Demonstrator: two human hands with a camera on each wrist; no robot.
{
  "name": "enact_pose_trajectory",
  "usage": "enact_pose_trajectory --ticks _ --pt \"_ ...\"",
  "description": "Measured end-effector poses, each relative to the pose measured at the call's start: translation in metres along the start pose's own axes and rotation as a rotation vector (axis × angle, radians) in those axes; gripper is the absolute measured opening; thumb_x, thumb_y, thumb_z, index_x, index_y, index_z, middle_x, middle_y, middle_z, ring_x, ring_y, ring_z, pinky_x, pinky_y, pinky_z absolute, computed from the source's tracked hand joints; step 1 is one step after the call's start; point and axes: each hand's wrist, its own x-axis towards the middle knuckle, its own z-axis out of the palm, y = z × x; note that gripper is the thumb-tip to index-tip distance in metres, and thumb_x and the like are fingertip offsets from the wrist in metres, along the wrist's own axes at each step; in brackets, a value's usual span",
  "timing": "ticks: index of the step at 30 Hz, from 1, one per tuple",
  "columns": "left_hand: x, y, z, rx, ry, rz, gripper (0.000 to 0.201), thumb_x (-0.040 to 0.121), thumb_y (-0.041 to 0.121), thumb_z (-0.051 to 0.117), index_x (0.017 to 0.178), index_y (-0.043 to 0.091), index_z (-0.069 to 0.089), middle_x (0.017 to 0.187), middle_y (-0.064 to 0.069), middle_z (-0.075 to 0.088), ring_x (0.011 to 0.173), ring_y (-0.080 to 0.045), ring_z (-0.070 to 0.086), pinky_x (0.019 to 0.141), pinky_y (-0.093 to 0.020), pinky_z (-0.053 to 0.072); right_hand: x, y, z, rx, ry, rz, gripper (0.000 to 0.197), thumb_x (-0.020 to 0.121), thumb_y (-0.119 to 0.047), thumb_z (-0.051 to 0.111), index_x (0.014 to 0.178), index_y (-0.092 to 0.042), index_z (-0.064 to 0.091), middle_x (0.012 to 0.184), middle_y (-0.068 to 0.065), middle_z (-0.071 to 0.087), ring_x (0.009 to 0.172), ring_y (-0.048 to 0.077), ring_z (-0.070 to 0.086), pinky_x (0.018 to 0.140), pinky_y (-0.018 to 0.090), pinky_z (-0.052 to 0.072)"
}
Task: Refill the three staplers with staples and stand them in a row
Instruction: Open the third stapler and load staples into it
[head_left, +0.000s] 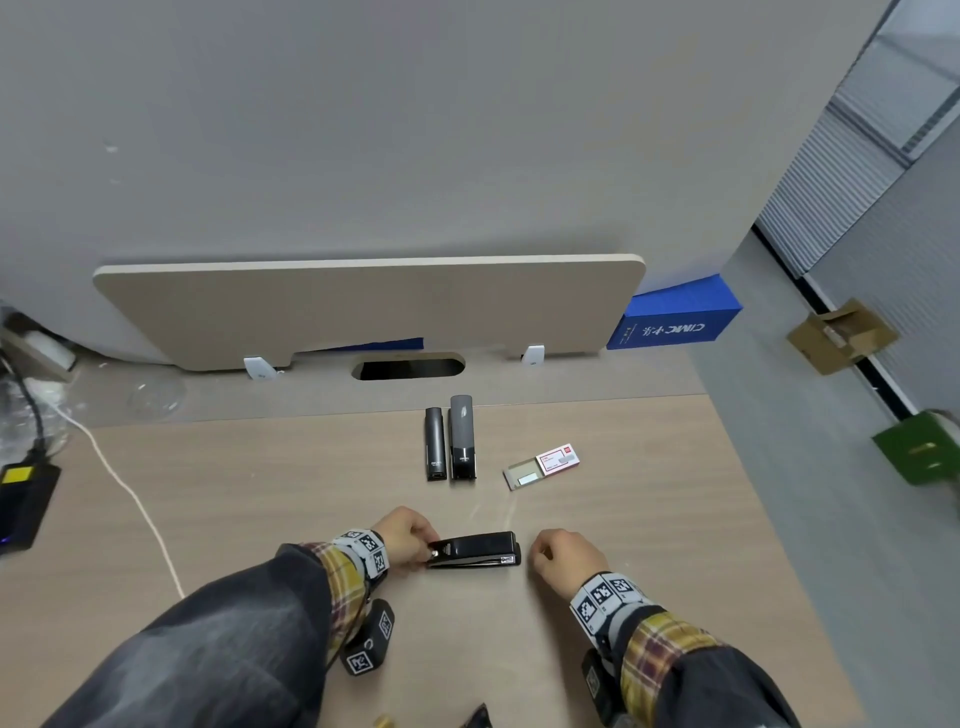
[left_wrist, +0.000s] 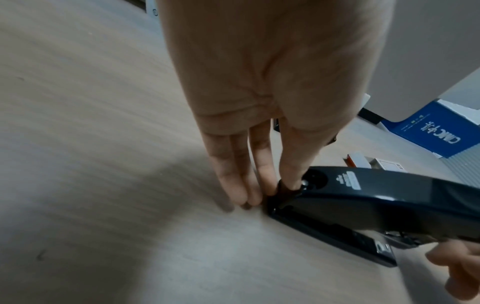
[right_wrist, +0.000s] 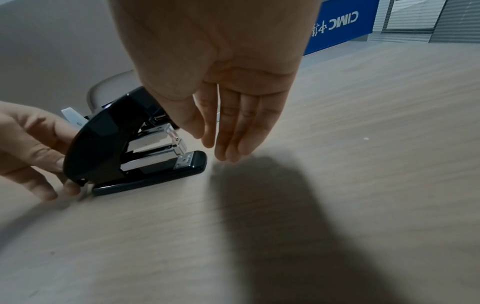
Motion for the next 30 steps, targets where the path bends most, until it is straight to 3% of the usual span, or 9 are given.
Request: enact_pose_trajectory --ticks 5,10,13,18,21,24,27,30 --pt "0.002 0.003 0.0 -0.054 0.01 -0.058 0.008 0.086 0.01 0.064 0.083 0.016 0.068 0.063 -0.003 0.065 0.052 -0.01 0.06 0.054 -0.025 0.052 0.001 0.003 -0.004 -0.019 0.004 0.001 0.02 0.086 -0.025 0.047 0.095 -0.025 0.065 0.104 0.0 0.068 0.098 0.024 0.062 0.078 0.029 0.047" --pt "0.006 0.005 -0.003 -0.067 -0.027 -0.084 0.005 0.084 0.008 0.069 0.087 0.012 0.069 0.066 -0.007 0.068 0.053 -0.014 0.062 0.059 -0.031 0.057 0.001 0.008 -0.011 -0.013 0.027 0.015 0.021 0.087 -0.025 0.046 0.095 -0.024 0.065 0.103 0.0 0.069 0.096 0.024 0.062 0.077 0.029 0.048" --pt "0.008 0.005 -0.01 -0.038 -0.015 -0.125 0.012 0.078 0.011 0.077 0.085 0.01 0.067 0.065 -0.01 0.068 0.054 -0.02 0.062 0.059 -0.034 0.057 0.0 0.011 -0.017 -0.005 0.053 0.023 0.022 0.086 -0.026 0.045 0.094 -0.023 0.066 0.102 0.001 0.069 0.095 0.025 0.063 0.076 0.029 0.048" --pt "0.013 0.011 -0.015 0.039 -0.026 -0.165 0.023 0.075 0.018 0.081 0.084 0.008 0.063 0.055 -0.012 0.065 0.043 -0.023 0.058 0.049 -0.031 0.053 0.002 0.021 -0.022 -0.004 0.077 0.047 0.021 0.086 -0.025 0.045 0.093 -0.022 0.065 0.101 0.002 0.069 0.094 0.026 0.062 0.075 0.029 0.048" --pt "0.016 0.01 -0.012 0.076 0.035 -0.164 0.025 0.068 0.021 0.086 0.07 0.011 0.063 0.063 -0.013 0.067 0.051 -0.026 0.062 0.065 -0.045 0.059 0.002 0.024 -0.016 -0.025 0.068 0.047 0.021 0.086 -0.025 0.045 0.093 -0.021 0.065 0.103 0.003 0.069 0.096 0.027 0.062 0.076 0.029 0.047" --pt "0.017 0.007 -0.01 0.073 0.072 -0.156 0.029 0.063 0.023 0.089 0.067 0.011 0.063 0.065 -0.013 0.067 0.052 -0.027 0.061 0.068 -0.052 0.058 0.002 0.02 -0.011 -0.018 0.061 0.038 0.021 0.087 -0.025 0.045 0.095 -0.021 0.064 0.104 0.004 0.068 0.097 0.028 0.062 0.077 0.03 0.047" --pt "0.013 0.008 -0.012 0.163 0.095 -0.122 0.033 0.062 0.033 0.089 0.073 0.013 0.065 0.072 -0.006 0.071 0.057 -0.024 0.063 0.067 -0.039 0.058 0.002 0.017 -0.008 0.028 0.04 -0.007 0.024 0.085 -0.026 0.051 0.108 -0.026 0.059 0.111 -0.003 0.065 0.102 0.022 0.061 0.082 0.029 0.047" --pt "0.006 0.012 -0.013 0.372 0.143 -0.017 0.03 0.065 0.04 0.081 0.082 0.022 0.065 0.088 0.004 0.069 0.079 -0.015 0.063 0.072 -0.028 0.051 0.004 0.009 -0.003 0.038 -0.018 -0.091 0.04 0.083 -0.031 0.059 0.122 -0.031 0.051 0.116 -0.006 0.058 0.104 0.018 0.059 0.084 0.029 0.046"
